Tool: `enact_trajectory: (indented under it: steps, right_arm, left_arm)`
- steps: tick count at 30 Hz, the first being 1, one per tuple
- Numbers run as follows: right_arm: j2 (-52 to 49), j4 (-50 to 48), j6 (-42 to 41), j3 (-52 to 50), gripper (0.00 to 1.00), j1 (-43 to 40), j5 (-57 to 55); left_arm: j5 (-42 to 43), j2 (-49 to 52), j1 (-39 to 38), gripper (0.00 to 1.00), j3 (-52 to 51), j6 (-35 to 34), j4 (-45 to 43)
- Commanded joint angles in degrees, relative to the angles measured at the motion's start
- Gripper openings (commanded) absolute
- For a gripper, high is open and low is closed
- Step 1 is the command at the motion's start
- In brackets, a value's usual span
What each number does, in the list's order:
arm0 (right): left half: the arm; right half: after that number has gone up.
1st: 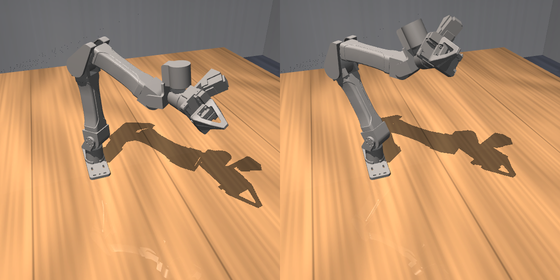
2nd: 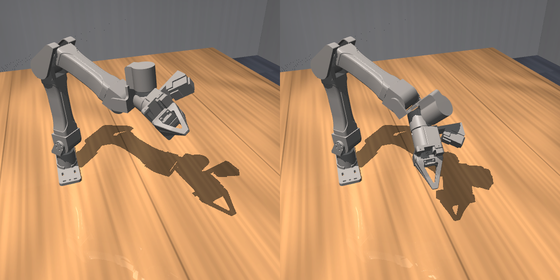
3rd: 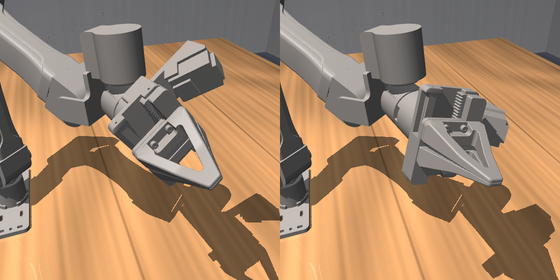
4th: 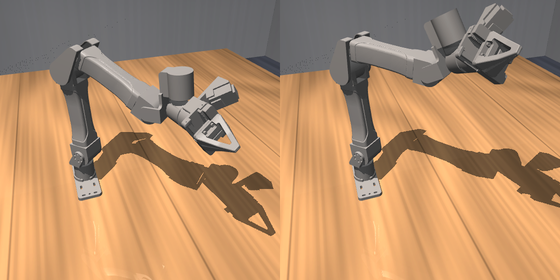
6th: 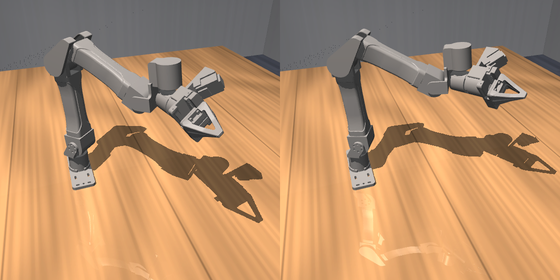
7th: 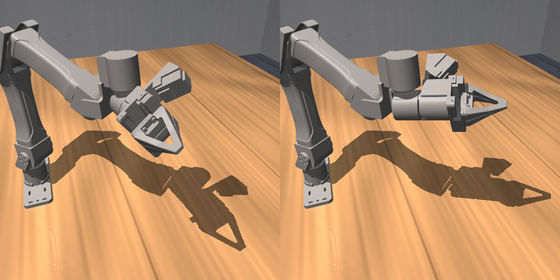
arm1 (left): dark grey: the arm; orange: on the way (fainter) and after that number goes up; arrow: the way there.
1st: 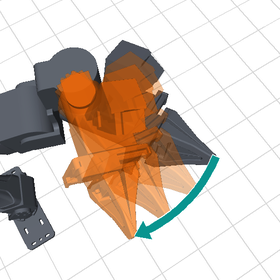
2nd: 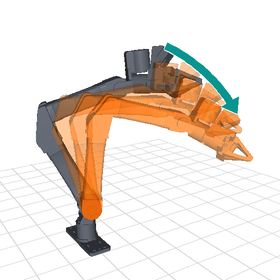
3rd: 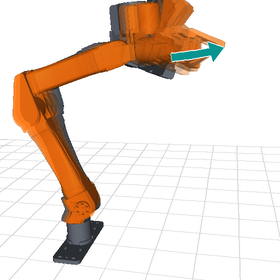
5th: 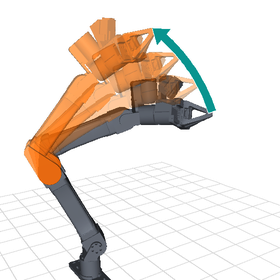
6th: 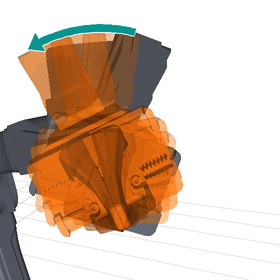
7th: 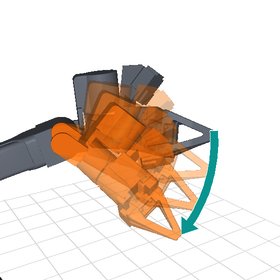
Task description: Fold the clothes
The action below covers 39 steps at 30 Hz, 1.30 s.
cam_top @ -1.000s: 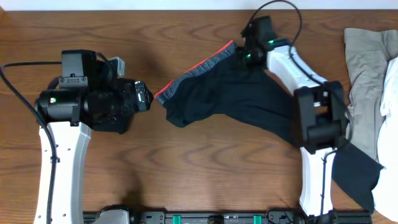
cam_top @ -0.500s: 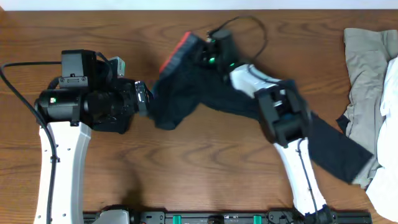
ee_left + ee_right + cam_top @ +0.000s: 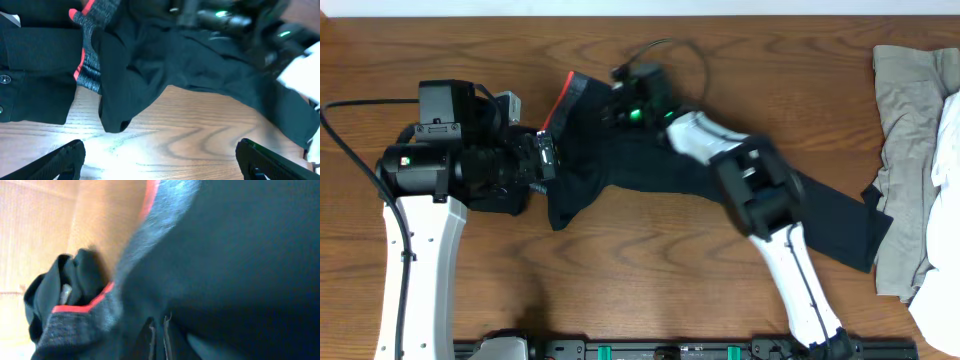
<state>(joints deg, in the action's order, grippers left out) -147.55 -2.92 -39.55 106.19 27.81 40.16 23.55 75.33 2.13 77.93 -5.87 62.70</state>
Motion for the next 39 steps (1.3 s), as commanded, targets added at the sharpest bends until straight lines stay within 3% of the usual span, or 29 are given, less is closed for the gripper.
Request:
enact_trajectory:
  steps: [1,7,11,16,25,34,39]
  right_arm:
    - [9.55,5.60,9.84,1.22,0.08,-6.82,2.58]
    - [22.53,33.07,21.22,1.22,0.11,-14.40,-10.80]
    - [25.79,48.70,27.85,1.22,0.15,-16.81,-18.10]
    - [25.07,59.43,33.18,-1.44,0.13,-17.14,-23.39]
    - [24.59,51.84,32.70,-14.23,0.10,-15.50,-23.69]
    - [24.59,31.82,30.73,-28.52,0.12,-15.52,-25.44]
    - [24.30,23.65,27.71,-31.50,0.11,-15.58,-35.08]
  left_arm:
    - [-0.72,0.22,-0.13,0.98,0.35,0.96,0.02]
    - [-0.72,0.22,-0.13,0.98,0.35,0.96,-0.15]
    - [-0.72,0.22,-0.13,0.98,0.35,0.94,-0.39]
    - [-0.72,0.22,-0.13,0.98,0.35,0.94,-0.61]
    - [-0.70,0.22,-0.13,0.98,0.35,0.94,-0.59]
    - [-0.70,0.22,-0.13,0.98,0.35,0.94,-0.57]
    - [-0.70,0.22,-0.13,0.98,0.35,0.92,-0.63]
